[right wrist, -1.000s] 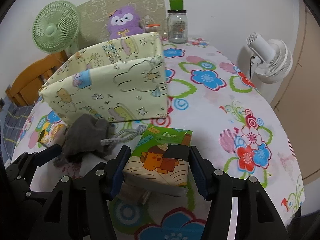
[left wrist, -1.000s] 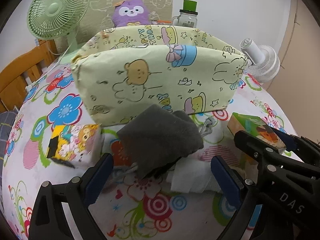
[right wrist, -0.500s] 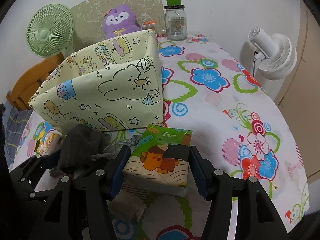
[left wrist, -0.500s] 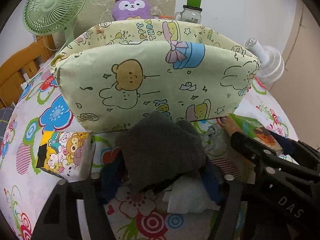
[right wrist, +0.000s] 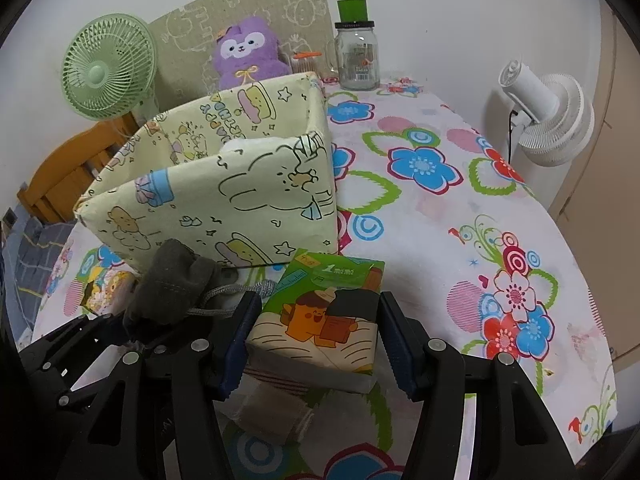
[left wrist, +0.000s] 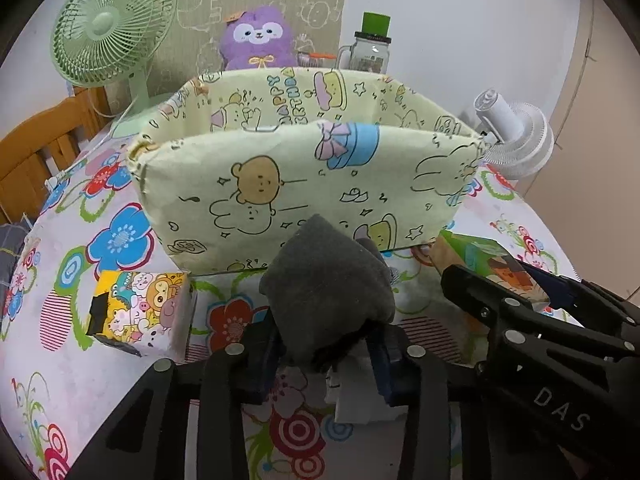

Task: Organize soft objects
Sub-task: 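Grasp the grey drawstring pouch with the left tool while the right tool grasps the green tissue packet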

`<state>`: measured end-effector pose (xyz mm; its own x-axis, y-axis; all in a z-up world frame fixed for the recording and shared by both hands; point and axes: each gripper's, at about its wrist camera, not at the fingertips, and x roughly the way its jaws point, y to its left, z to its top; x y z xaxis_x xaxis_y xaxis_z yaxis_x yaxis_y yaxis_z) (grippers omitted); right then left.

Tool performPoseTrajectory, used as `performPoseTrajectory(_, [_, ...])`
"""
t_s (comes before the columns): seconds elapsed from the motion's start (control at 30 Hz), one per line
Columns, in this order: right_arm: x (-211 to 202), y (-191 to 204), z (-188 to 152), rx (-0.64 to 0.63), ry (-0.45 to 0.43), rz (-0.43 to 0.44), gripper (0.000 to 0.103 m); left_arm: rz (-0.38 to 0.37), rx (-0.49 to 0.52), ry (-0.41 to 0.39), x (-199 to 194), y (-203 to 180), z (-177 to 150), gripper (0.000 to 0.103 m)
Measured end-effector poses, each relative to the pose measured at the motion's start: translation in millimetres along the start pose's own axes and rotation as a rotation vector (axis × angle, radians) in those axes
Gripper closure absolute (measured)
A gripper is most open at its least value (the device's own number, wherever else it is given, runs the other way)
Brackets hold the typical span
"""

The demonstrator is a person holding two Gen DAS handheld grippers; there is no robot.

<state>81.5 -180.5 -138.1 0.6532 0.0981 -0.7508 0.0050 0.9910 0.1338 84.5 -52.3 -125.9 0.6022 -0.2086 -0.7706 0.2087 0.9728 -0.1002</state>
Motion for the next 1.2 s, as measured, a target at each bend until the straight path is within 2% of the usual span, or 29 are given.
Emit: performPoseTrajectory(1.2, [-85.7, 28.1, 9.9, -0.057, -0.150, 0.053, 0.041, 0.040, 0.012, -0.149, -89.9, -4.1, 11.0, 0.067])
